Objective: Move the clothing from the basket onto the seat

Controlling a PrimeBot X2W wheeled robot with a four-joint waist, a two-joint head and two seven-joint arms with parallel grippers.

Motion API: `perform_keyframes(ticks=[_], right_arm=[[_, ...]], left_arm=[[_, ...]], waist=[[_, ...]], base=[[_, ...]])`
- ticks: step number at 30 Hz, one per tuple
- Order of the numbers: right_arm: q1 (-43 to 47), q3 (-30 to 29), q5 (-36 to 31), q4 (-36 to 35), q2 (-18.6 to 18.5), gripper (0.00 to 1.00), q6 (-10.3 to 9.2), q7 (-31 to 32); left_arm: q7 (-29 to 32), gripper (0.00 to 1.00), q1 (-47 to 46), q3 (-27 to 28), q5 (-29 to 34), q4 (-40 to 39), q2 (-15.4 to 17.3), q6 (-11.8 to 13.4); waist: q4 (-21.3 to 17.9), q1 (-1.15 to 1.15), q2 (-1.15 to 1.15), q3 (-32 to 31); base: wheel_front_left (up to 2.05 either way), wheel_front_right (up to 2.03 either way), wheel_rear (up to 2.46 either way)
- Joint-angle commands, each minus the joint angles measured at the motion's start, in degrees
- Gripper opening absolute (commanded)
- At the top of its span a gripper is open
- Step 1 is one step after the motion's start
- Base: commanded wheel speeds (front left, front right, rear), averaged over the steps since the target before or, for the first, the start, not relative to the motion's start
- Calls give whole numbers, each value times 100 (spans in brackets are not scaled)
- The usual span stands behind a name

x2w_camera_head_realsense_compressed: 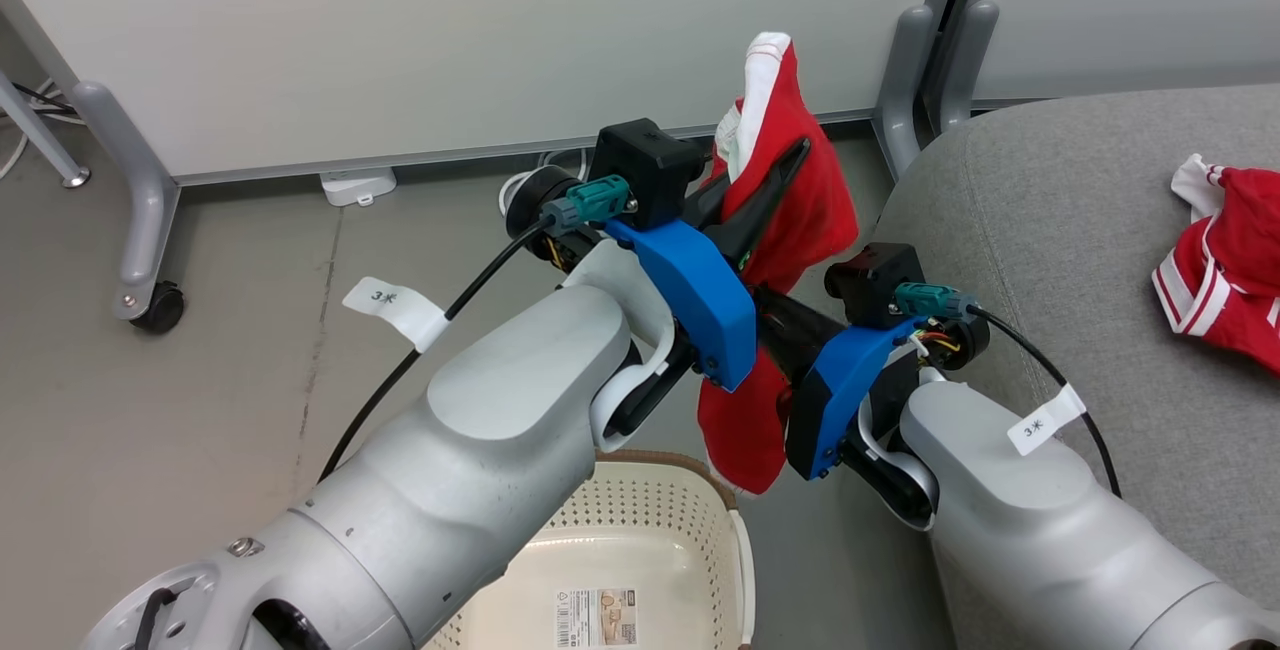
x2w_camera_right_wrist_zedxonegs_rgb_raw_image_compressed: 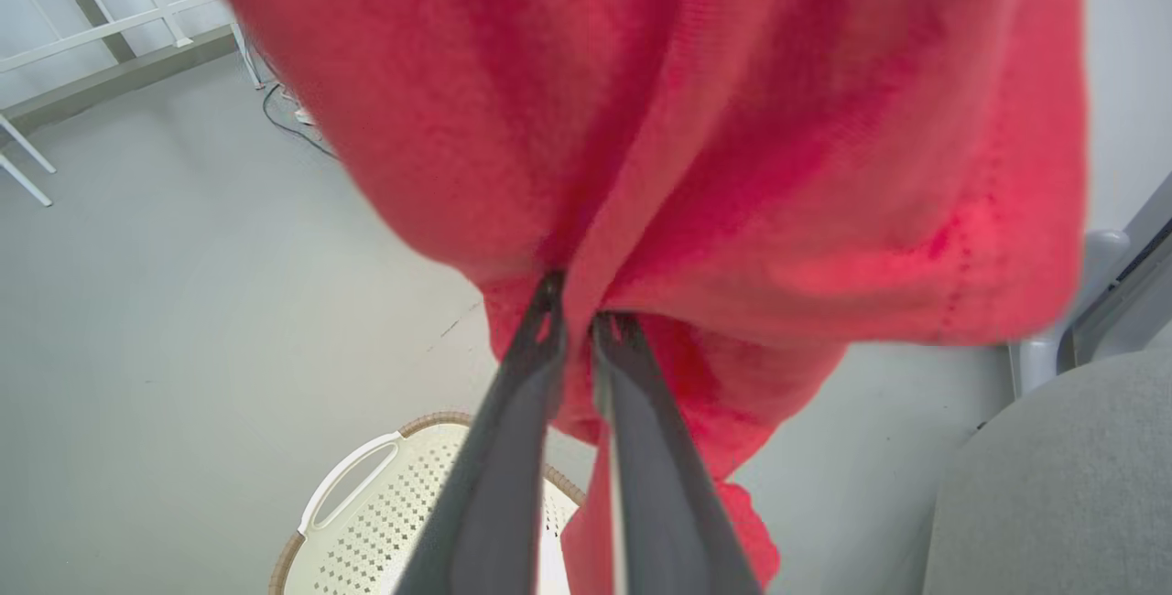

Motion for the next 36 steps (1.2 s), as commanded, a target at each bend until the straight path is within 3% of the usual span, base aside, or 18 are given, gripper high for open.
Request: perform_keyframes(ticks=[1,19,20,21,22,28,36], right_arm=[[-106,52,56,39,11,0,1,-60],[-314,766,700,218,-86,0,1,-278],[-327,794,717,222,-83,0,1,-283],[-335,817,731,226,-84,0,1,-288],[-335,841,747,226,-85,0,1,-292],[-329,941,836,178,-136,0,1,-301],[-184,832,749,-43,-324,0,1,-300]], left_arm=[[-55,0,-92,-17,-25,-12,1,31],[-156,0,-98,-158,-236,269,1,98],[-158,13,-96,-155,-242,300,2,107],[-163,70,-102,-159,-232,332,2,101],[-177,100,-113,-167,-202,376,1,118],[-235,100,-30,-76,-3,560,68,67],[-245,100,578,805,594,157,449,90]], waist=[[-3,-1,0,-3],[-67,-1,0,-49],[-70,-1,0,-51],[-74,-1,0,-53],[-78,-1,0,-54],[-112,-1,0,-54],[-149,-1,0,-71]], base=[[0,0,0],[0,0,0],[0,0,0],[0,0,0],[0,0,0],[0,0,0],[0,0,0]])
